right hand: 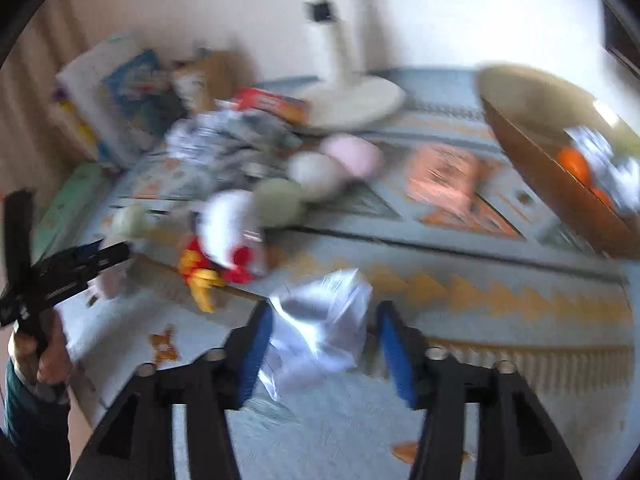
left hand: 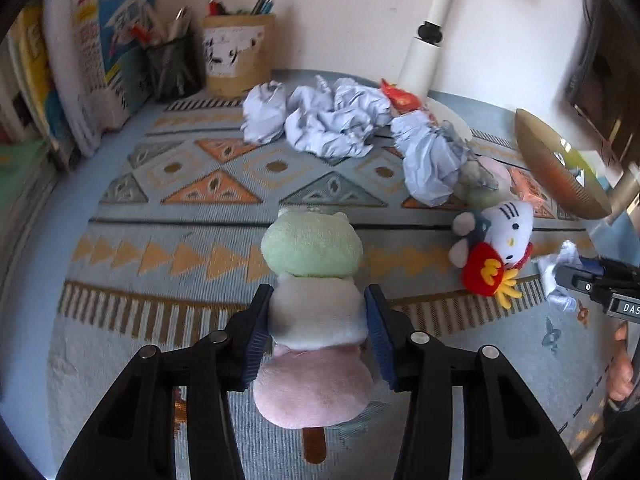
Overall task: Organize objects
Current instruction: 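Grasp the stacked plush balls with the left tool while the right tool grasps a paper sheet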
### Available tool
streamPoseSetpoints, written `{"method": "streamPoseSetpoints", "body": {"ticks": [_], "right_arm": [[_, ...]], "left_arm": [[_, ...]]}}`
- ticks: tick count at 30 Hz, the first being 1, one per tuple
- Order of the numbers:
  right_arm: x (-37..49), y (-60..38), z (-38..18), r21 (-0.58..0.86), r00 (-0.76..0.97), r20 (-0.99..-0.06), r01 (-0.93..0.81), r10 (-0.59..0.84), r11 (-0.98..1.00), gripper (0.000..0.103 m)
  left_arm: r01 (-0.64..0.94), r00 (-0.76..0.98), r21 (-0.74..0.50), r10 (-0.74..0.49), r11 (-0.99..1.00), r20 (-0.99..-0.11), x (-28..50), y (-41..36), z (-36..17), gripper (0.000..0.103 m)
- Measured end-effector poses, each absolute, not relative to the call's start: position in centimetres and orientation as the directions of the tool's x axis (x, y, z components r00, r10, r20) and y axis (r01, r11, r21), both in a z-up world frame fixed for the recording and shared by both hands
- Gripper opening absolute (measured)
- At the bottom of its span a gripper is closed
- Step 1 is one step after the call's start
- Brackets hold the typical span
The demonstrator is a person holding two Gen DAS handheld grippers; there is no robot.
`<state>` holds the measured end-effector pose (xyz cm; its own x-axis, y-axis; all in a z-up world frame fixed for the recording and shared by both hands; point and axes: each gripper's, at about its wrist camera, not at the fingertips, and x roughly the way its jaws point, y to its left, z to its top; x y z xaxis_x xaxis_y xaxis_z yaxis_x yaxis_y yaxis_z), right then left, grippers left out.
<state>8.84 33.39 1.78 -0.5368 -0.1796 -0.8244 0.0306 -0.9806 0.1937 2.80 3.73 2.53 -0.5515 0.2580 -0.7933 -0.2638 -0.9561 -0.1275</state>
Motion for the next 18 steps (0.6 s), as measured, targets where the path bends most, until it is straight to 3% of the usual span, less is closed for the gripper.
{"method": "streamPoseSetpoints", "body": {"ticks": [1, 3, 5, 6, 7, 9, 11, 12, 13, 16, 18], "right_arm": [[9.8, 34.1, 1.7, 0.204, -0.541, -0.823, 0.001, -0.173, -0.979, 0.065], [11.6, 34.9, 1.5, 0.238, -0.558, -0.811, -0.041, -0.176, -0.97, 0.067], [13.0, 35.2, 0.9, 0.31, -0.567, -0.793, -0.058, -0.224, -0.949, 0.067], [13.0, 35.2, 0.6, 0.331, -0.564, -0.79, -0.062, -0.241, -0.942, 0.073], [12.5, 34.7, 0.6, 0.324, -0.57, -0.789, -0.07, -0.228, -0.944, 0.081], [11.8, 33.8, 0.8, 0.314, -0.573, -0.789, -0.067, -0.221, -0.947, 0.084], [10.6, 32.4, 0.8, 0.285, -0.571, -0.797, -0.073, -0.194, -0.956, 0.084], [9.6, 31.7, 0.5, 0.222, -0.551, -0.824, -0.097, -0.133, -0.97, 0.078], [9.5, 31.4, 0.6, 0.163, -0.555, -0.828, -0.1, -0.081, -0.982, 0.051], [9.2, 30.4, 1.2, 0.005, -0.594, -0.803, -0.078, 0.042, -0.997, 0.053], [10.1, 31.4, 1.8, 0.036, -0.658, -0.753, -0.052, 0.008, -0.998, 0.053]], "left_arm": [[-0.258, -0.554, -0.128, 0.255, -0.958, -0.792, 2.8, 3.6, 2.3, 0.049], [-0.252, -0.547, -0.14, 0.261, -0.958, -0.795, 2.9, 3.5, 1.8, 0.054], [-0.258, -0.541, -0.156, 0.276, -0.954, -0.794, 2.6, 3.6, 1.7, 0.071], [-0.258, -0.543, -0.145, 0.268, -0.955, -0.795, 2.6, 3.9, 1.8, 0.084], [-0.262, -0.552, -0.133, 0.261, -0.956, -0.792, 2.6, 4.1, 1.9, 0.085], [-0.258, -0.565, -0.104, 0.238, -0.961, -0.79, 2.4, 4.5, 2.0, 0.085], [-0.242, -0.573, -0.056, 0.189, -0.969, -0.797, 2.0, 4.8, 1.6, 0.083], [-0.243, -0.584, -0.026, 0.168, -0.97, -0.794, 2.1, 5.1, 1.5, 0.069], [-0.247, -0.583, -0.008, 0.155, -0.969, -0.798, 2.1, 5.4, 1.3, 0.045], [-0.241, -0.616, -0.011, 0.161, -0.971, -0.771, 2.3, 5.1, 1.8, 0.045], [-0.227, -0.671, -0.043, 0.188, -0.973, -0.717, 2.7, 4.4, 2.9, 0.045]]}}
